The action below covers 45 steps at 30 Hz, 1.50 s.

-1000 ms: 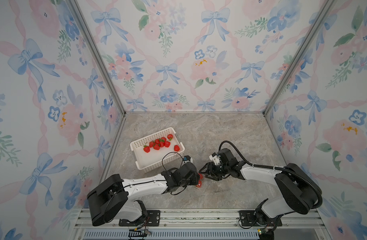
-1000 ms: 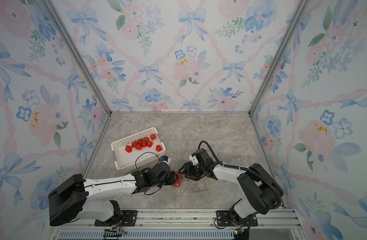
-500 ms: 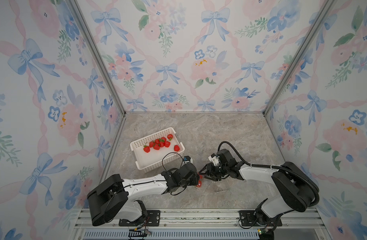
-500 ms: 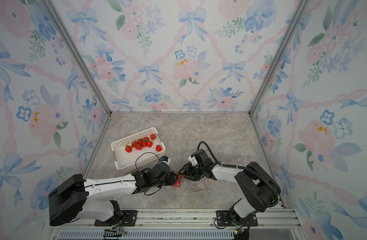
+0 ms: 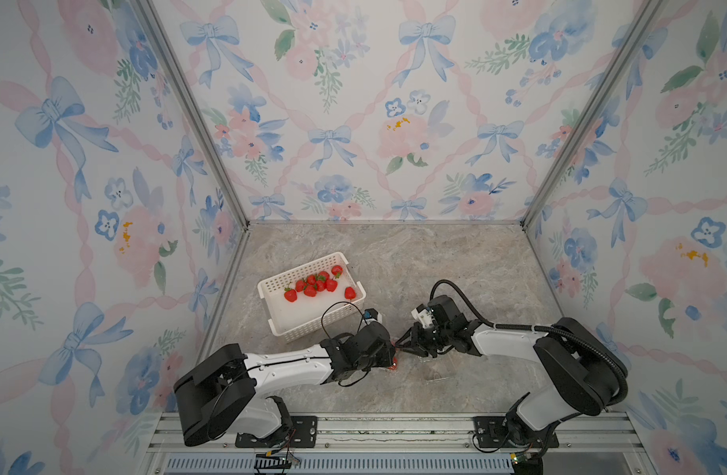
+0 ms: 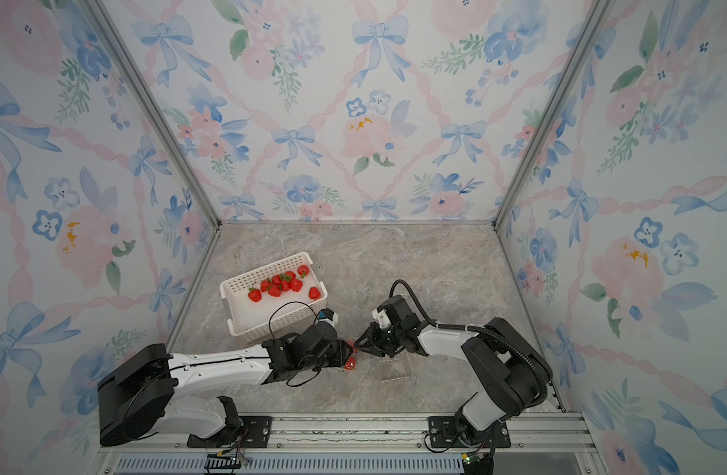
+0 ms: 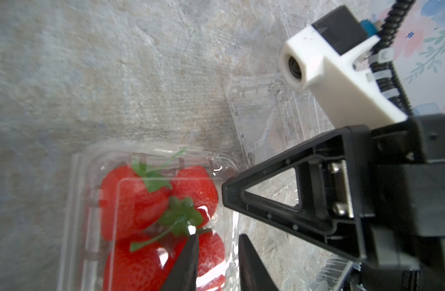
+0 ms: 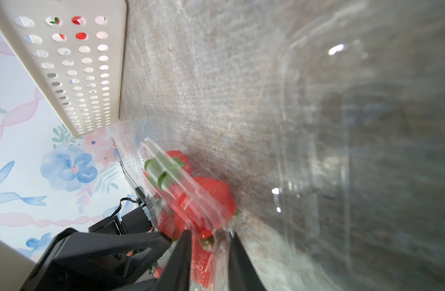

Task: Pack strawberries into containers
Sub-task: Close the packing box at the center of the board.

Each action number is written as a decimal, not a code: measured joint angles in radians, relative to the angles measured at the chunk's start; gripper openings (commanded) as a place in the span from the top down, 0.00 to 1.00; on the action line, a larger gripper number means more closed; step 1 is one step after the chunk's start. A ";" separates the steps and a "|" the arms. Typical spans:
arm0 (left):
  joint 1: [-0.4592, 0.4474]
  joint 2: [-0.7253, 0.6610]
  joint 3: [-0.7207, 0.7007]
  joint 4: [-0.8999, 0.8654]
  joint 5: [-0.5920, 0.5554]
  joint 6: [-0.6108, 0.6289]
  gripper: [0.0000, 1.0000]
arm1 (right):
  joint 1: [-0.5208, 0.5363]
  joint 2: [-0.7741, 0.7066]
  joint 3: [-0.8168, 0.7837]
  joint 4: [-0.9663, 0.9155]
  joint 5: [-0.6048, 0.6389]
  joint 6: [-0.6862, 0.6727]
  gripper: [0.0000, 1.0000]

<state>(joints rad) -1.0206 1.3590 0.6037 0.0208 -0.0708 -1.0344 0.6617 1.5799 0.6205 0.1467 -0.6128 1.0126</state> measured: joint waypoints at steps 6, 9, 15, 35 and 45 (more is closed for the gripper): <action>0.000 -0.001 -0.004 0.002 -0.011 -0.003 0.69 | 0.008 0.033 0.030 0.005 -0.011 -0.006 0.71; 0.002 -0.006 -0.011 0.008 -0.014 -0.008 0.69 | 0.008 0.040 0.038 0.005 -0.013 -0.008 0.59; 0.010 -0.045 -0.029 0.007 -0.026 -0.018 0.65 | 0.008 0.038 0.043 -0.002 -0.013 -0.013 0.41; 0.045 -0.161 -0.068 0.000 -0.064 -0.019 0.54 | 0.009 -0.018 0.053 -0.063 -0.011 -0.038 0.28; 0.115 -0.294 -0.098 -0.007 -0.089 -0.018 0.44 | 0.051 -0.072 0.233 -0.367 0.115 -0.211 0.25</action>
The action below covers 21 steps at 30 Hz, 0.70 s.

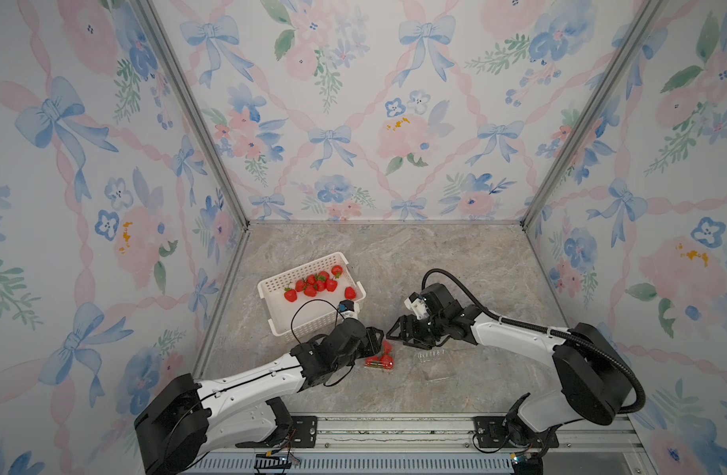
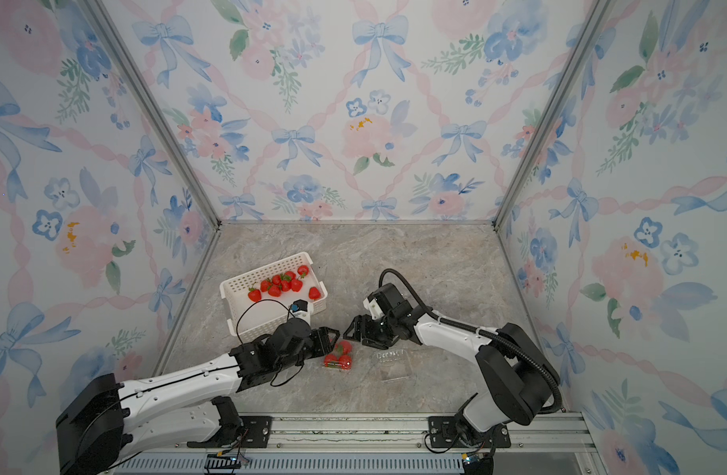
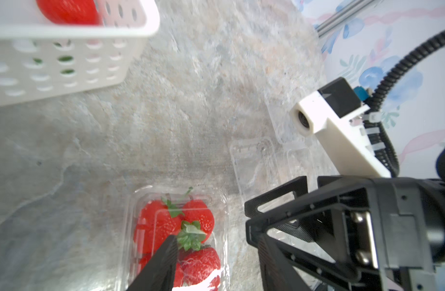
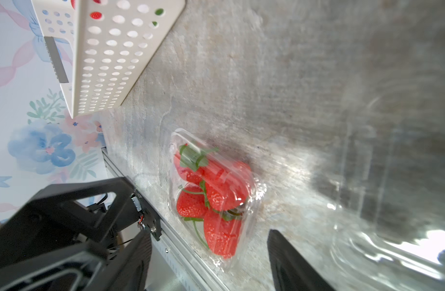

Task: Pack strawberries into containers
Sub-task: Close the packing box at the center of the board, then adjust the basket at the center of the board, then move the packing box to the center of the board.

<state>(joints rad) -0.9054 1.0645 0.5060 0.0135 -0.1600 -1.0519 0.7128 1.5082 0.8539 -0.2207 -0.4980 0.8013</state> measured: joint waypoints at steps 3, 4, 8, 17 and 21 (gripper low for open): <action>0.045 -0.033 0.000 -0.002 0.004 0.011 0.43 | 0.003 -0.014 0.051 -0.084 0.050 -0.048 0.25; 0.060 -0.039 0.000 -0.005 0.005 0.019 0.43 | 0.003 -0.017 0.063 -0.109 0.068 -0.061 0.25; 0.159 -0.063 0.002 -0.051 0.027 0.057 0.41 | 0.004 -0.024 0.109 -0.229 0.153 -0.110 0.28; 0.474 -0.024 0.124 -0.121 0.122 0.180 0.43 | -0.049 -0.022 0.141 -0.396 0.277 -0.197 0.39; 0.546 0.069 0.197 -0.135 0.163 0.244 0.46 | -0.065 0.009 0.140 -0.408 0.290 -0.209 0.43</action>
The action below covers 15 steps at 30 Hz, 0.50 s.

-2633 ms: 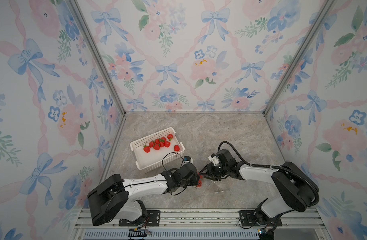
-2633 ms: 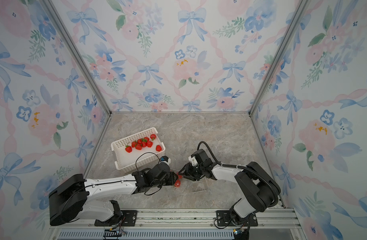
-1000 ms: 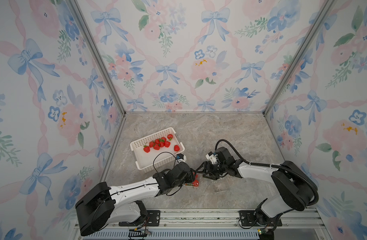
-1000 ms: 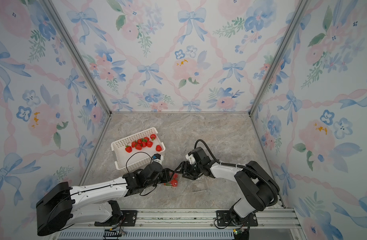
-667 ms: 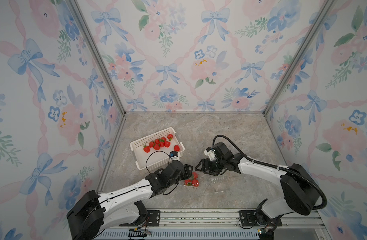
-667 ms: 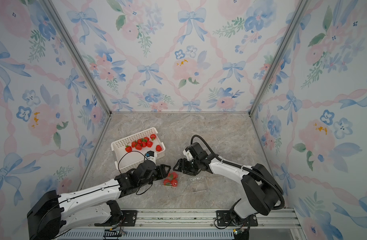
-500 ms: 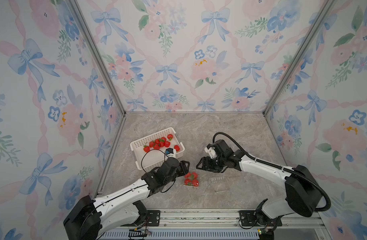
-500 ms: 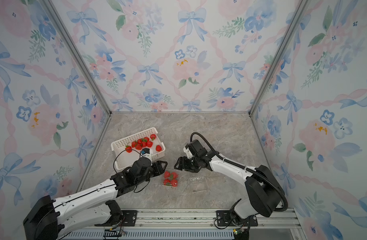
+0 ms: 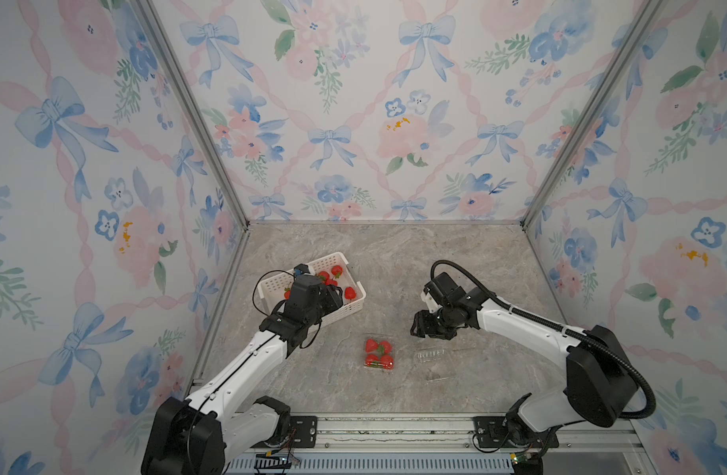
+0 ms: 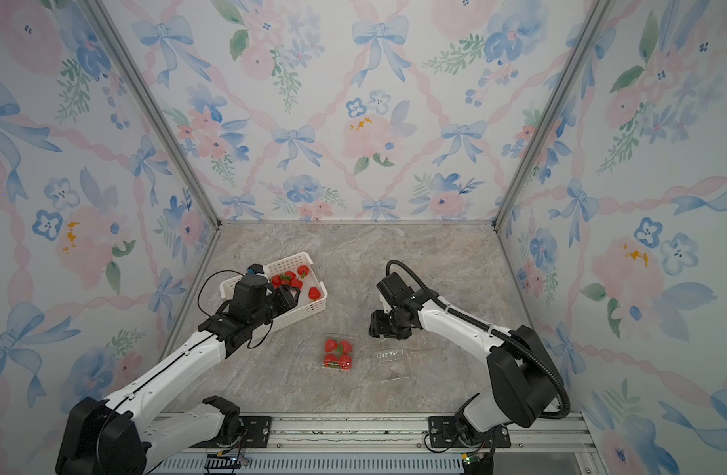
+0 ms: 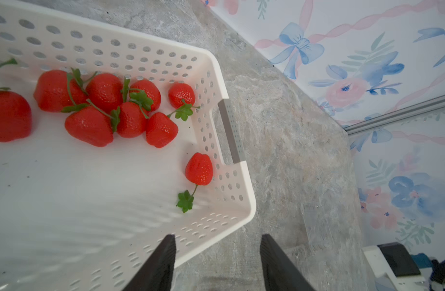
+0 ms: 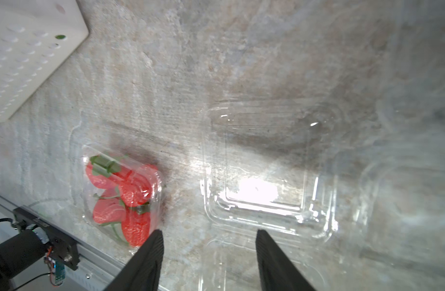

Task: Pack strawberries into containers
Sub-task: Move the packing box to the center of the board.

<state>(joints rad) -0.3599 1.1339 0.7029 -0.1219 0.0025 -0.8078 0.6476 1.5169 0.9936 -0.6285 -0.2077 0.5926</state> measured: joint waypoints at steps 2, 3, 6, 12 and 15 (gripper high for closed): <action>0.030 0.046 0.026 -0.003 0.013 0.029 0.48 | 0.000 0.025 0.000 0.000 0.005 -0.003 0.45; 0.044 0.070 0.038 -0.006 0.019 0.046 0.50 | 0.000 0.039 0.000 -0.001 0.007 -0.006 0.46; 0.083 0.137 0.067 -0.019 0.026 0.089 0.54 | 0.000 0.076 0.000 -0.004 0.015 -0.010 0.47; 0.142 0.234 0.087 -0.088 0.025 0.167 0.61 | 0.000 0.109 0.002 -0.013 0.039 -0.010 0.48; 0.148 0.264 0.087 -0.133 0.013 0.201 0.62 | -0.001 0.121 0.009 -0.026 0.056 -0.010 0.50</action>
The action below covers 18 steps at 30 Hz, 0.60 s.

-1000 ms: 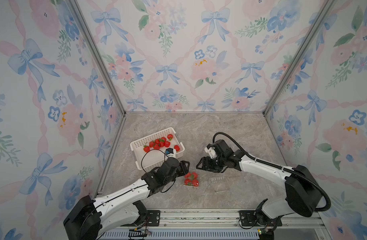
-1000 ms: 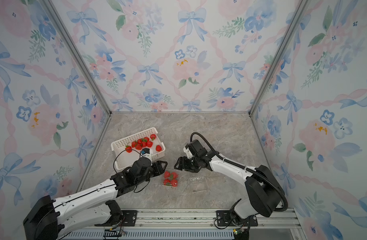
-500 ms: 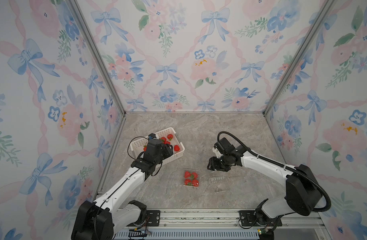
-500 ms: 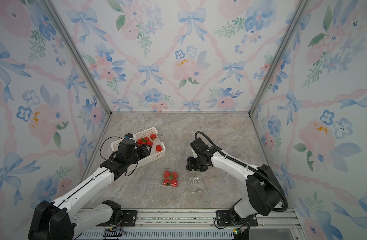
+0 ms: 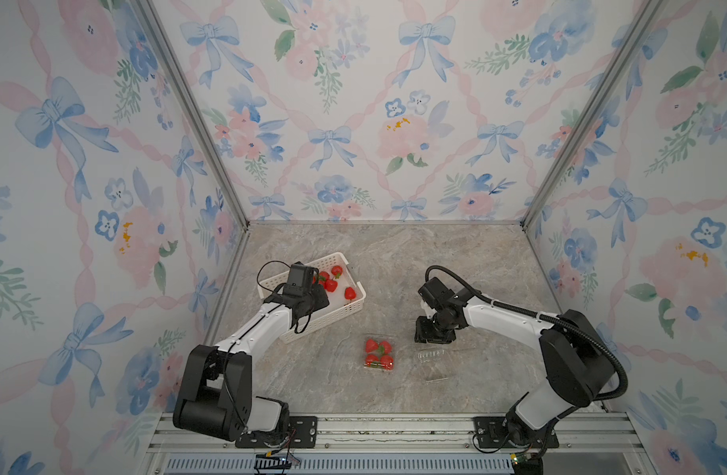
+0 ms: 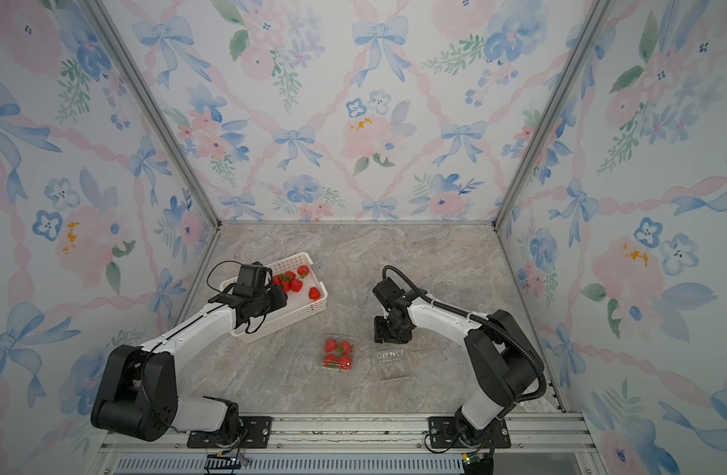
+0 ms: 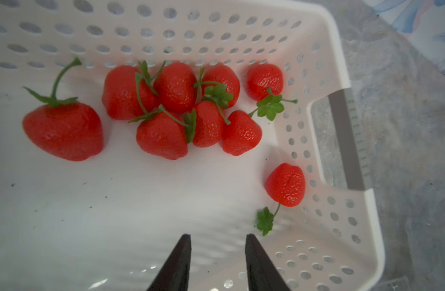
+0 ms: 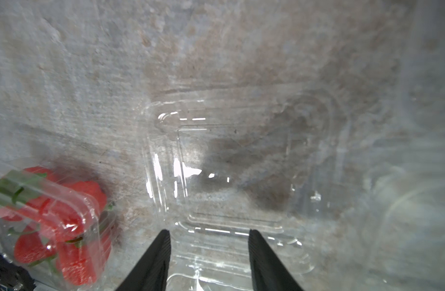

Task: Pack strawberries into containers
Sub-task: Move the packing box to the center of the board.

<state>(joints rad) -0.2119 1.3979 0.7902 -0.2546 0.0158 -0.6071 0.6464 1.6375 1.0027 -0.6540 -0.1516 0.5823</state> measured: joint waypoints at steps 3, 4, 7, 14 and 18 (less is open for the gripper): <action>0.003 0.016 0.000 -0.032 -0.008 0.027 0.64 | -0.005 0.023 0.014 -0.008 0.011 0.000 0.51; 0.005 0.021 0.000 -0.040 -0.011 0.035 0.65 | -0.005 0.034 0.019 -0.009 0.017 0.000 0.51; 0.009 0.033 0.000 -0.058 -0.023 0.053 0.67 | -0.008 0.063 0.035 -0.010 0.026 -0.002 0.51; 0.010 0.066 -0.002 -0.073 -0.014 0.065 0.73 | -0.025 0.138 0.094 -0.017 0.035 -0.016 0.52; 0.010 0.088 -0.020 -0.074 0.011 0.063 0.74 | -0.031 0.188 0.154 -0.016 0.037 -0.027 0.53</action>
<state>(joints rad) -0.2020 1.4857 0.7704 -0.3286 0.0273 -0.5438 0.6159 1.8252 1.1568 -0.6697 -0.1146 0.5556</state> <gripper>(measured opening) 0.265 0.475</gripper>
